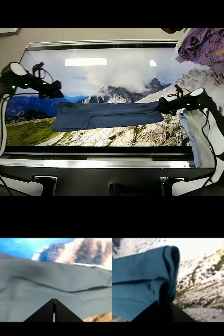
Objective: Fold the clothes and pants, and hang the long-sleeved shirts on hangers.
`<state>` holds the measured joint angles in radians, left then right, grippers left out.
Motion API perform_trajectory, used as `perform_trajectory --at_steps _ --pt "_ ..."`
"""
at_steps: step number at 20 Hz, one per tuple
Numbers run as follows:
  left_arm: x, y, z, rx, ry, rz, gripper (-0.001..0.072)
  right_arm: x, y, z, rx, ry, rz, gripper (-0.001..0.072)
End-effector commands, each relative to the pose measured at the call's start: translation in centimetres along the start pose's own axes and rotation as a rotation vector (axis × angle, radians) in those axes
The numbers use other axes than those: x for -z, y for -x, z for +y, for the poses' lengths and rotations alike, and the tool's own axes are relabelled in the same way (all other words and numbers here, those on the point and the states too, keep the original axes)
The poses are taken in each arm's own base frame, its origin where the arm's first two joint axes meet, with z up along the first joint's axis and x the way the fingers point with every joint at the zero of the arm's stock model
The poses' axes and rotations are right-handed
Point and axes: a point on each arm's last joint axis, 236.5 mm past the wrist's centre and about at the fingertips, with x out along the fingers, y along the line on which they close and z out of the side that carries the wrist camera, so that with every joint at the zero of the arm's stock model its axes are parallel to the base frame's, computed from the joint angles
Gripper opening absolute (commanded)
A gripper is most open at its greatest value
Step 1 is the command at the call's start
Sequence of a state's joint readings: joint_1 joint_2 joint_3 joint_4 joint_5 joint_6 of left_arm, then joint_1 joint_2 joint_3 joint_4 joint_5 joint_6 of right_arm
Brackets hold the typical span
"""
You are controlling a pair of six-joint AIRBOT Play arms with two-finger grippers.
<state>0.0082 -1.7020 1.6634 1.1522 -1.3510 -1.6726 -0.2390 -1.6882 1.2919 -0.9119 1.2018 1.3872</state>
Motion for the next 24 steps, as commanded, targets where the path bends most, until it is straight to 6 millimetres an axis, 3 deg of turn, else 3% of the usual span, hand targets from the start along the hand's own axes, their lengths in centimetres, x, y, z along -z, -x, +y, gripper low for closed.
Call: perform_trajectory --at_steps 1,5,8,11,15,19,22,24 --pt "0.9 -5.0 -7.2 0.047 -0.022 -0.019 0.0017 0.5 5.2 0.3 0.145 -0.004 -0.043 0.0029" --pt "5.8 -12.9 -19.1 0.262 -0.04 0.046 0.0016 0.8 12.4 1.2 0.279 0.004 -0.157 0.0029" --pt "10.4 -17.2 -25.4 0.375 -0.018 0.112 0.0016 1.4 16.2 1.8 0.348 0.026 -0.201 0.0029" --pt "14.0 -20.0 -30.1 0.454 0.005 0.153 0.0015 2.6 18.7 2.4 0.385 0.033 -0.208 0.0029" --pt "17.1 -22.8 -34.0 0.531 0.052 0.206 0.0015 3.8 20.4 3.5 0.379 0.035 -0.236 0.0029" --pt "18.7 -24.6 -36.2 0.584 0.108 0.243 0.0015 4.5 21.6 4.2 0.376 0.047 -0.266 0.0029" --pt "19.2 -24.4 -36.5 0.591 0.103 0.268 0.0015 4.4 21.8 4.3 0.377 0.051 -0.277 0.0029" --pt "18.1 -22.9 -36.1 0.601 0.093 0.282 0.0014 4.1 21.8 4.5 0.369 0.053 -0.288 0.0029"
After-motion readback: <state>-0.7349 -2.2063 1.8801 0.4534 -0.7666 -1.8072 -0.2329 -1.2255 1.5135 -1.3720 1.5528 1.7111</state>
